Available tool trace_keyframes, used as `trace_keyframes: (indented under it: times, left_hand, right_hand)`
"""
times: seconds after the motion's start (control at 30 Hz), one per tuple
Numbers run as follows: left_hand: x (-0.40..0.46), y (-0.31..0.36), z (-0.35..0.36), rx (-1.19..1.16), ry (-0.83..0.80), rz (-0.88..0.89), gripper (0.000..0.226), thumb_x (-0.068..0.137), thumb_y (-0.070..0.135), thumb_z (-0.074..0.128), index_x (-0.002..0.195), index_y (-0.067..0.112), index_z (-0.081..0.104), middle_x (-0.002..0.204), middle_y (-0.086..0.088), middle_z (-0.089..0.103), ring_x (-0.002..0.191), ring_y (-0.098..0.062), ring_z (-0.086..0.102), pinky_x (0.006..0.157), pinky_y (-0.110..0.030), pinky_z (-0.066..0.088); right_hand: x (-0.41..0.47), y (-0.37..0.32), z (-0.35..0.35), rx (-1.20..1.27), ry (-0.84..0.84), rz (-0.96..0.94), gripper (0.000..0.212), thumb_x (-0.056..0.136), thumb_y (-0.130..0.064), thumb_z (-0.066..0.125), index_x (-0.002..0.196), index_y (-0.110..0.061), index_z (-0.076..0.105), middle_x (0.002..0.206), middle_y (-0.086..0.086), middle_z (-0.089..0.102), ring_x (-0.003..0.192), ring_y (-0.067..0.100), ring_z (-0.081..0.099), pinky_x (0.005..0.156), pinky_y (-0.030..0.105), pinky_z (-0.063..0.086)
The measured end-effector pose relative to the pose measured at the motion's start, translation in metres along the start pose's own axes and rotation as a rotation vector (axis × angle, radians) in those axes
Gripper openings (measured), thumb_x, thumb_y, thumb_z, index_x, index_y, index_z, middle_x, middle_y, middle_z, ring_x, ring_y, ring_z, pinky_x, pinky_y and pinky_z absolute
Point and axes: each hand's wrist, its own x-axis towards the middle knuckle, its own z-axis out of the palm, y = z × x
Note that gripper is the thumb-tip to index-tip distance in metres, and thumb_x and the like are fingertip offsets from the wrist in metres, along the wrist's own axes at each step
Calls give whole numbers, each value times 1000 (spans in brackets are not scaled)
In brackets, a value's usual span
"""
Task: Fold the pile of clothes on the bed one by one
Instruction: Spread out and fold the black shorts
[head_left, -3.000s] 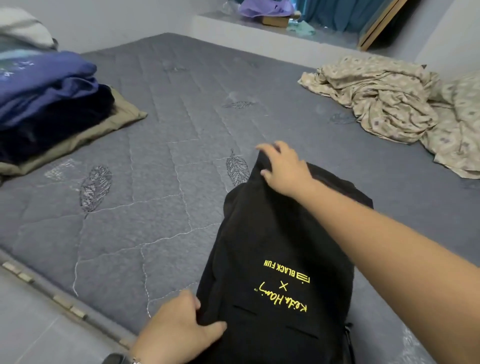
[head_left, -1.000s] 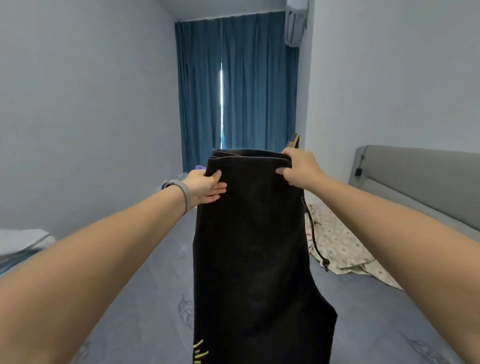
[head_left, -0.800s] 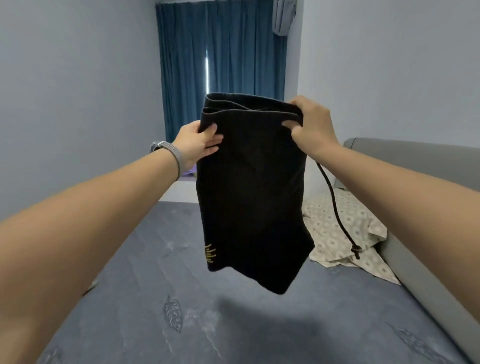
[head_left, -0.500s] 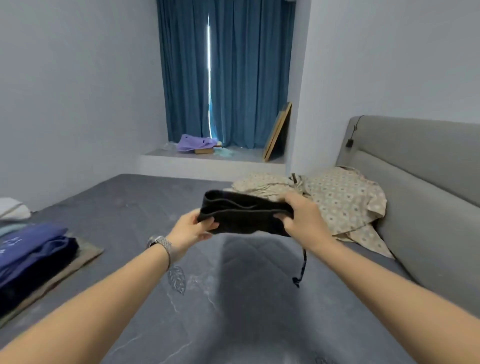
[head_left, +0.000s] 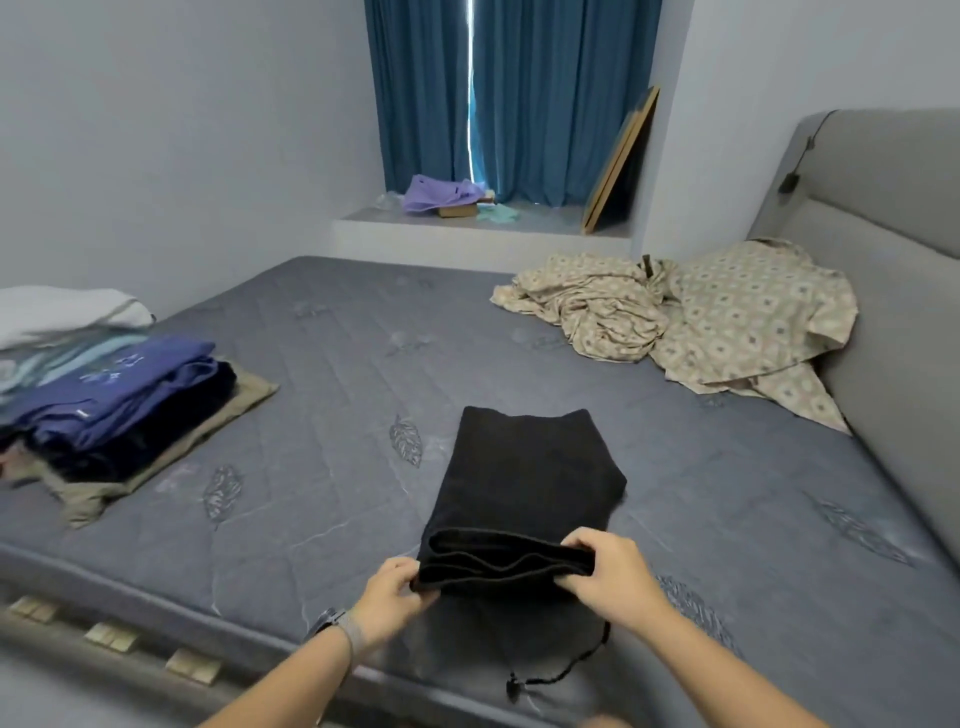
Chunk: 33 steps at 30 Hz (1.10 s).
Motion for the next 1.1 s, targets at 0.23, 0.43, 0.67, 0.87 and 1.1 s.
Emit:
trace_keyframes:
  times: [0.23,0.43,0.67,0.87,1.1]
  left_hand:
    - [61,67,-35,-244,-70,-70,17,94,18,58,108,11,66,108,-6,69,103,-18,64,92,-30,51]
    - [167,97,-32,-220,186,-95,29,90,35,63,109,15,55,108,0,64,101,-19,61,94,-39,49]
    - [273,91,27,123,625,-53,44,99,29,46,142,25,35,139,-7,49,131,-27,42,104,-43,33]
    - [300,-3,104,741,329,12,51,95,51,3,145,46,-7,161,0,-1,148,-19,-1,117,-53,7]
    - [328,-11,113,742,360,22,53,100,46,15,148,45,-6,161,-5,-11,148,-24,-11,117,-54,8]
  right_hand:
    - [86,-1,-45,53,74,-26,23,77,-22,77,96,-28,65,98,-8,66,94,9,60,84,21,45]
    - [191,11,-67,53,137,-32,28,83,-15,71,110,-15,67,112,1,67,108,16,58,91,20,39]
    - [291,54,5,-34,471,57,35,84,2,54,113,-16,61,128,4,52,128,25,42,104,31,35]
    - [275,108,132,-444,284,108,66,90,-57,23,151,-35,19,162,1,7,149,26,-3,118,54,7]
    - [291,122,153,-484,370,119,68,89,-55,22,153,-33,15,162,1,6,149,28,-3,119,52,8]
